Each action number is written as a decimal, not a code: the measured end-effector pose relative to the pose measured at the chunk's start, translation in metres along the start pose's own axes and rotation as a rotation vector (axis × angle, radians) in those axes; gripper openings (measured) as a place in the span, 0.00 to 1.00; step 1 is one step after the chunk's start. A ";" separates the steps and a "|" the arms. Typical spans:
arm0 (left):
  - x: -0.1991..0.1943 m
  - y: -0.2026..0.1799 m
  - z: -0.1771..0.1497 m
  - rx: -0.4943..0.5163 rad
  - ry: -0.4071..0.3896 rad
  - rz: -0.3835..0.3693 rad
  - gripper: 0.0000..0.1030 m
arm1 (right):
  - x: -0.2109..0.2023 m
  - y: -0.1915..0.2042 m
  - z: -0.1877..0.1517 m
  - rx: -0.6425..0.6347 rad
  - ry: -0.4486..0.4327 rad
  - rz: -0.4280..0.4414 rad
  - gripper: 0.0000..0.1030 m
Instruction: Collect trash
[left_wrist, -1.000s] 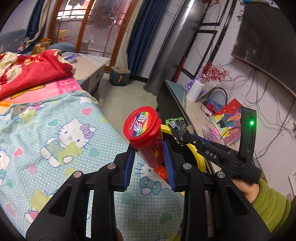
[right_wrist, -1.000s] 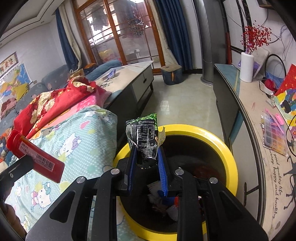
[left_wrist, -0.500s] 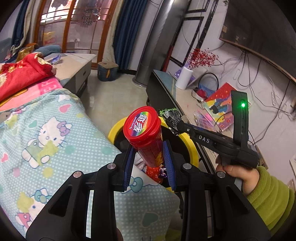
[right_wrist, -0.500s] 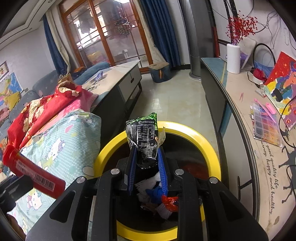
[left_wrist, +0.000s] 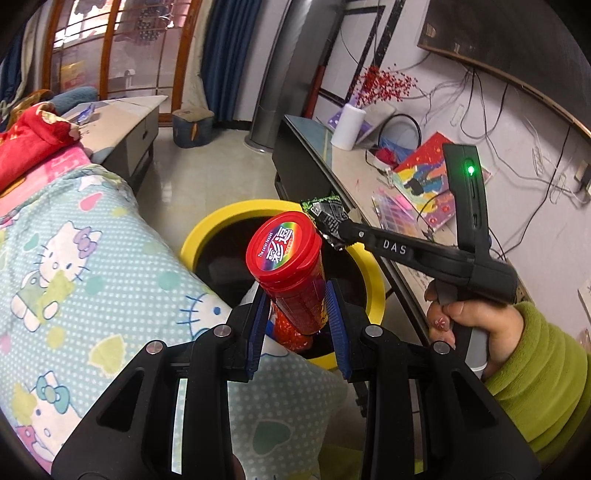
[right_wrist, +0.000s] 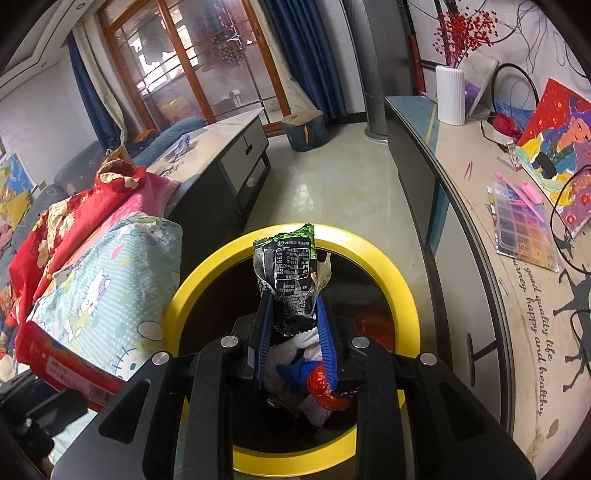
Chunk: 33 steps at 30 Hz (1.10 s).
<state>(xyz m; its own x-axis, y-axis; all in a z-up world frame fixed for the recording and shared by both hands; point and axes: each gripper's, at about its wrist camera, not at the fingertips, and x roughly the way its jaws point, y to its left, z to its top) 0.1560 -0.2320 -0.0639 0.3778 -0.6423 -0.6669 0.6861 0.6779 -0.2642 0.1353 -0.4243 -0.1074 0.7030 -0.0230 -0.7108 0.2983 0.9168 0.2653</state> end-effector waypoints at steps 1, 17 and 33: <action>0.002 0.000 0.000 0.002 0.006 -0.001 0.24 | 0.001 -0.001 0.000 0.003 0.003 0.000 0.24; 0.016 0.009 0.006 -0.016 0.013 0.035 0.66 | -0.005 -0.015 -0.003 0.050 0.017 0.003 0.47; -0.046 0.050 0.003 -0.152 -0.107 0.174 0.89 | -0.049 0.030 -0.015 -0.046 -0.093 -0.006 0.83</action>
<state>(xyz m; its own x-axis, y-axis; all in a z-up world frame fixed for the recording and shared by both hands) 0.1749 -0.1692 -0.0445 0.5508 -0.5403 -0.6361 0.5069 0.8221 -0.2592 0.0998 -0.3898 -0.0747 0.7591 -0.0635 -0.6479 0.2744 0.9337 0.2300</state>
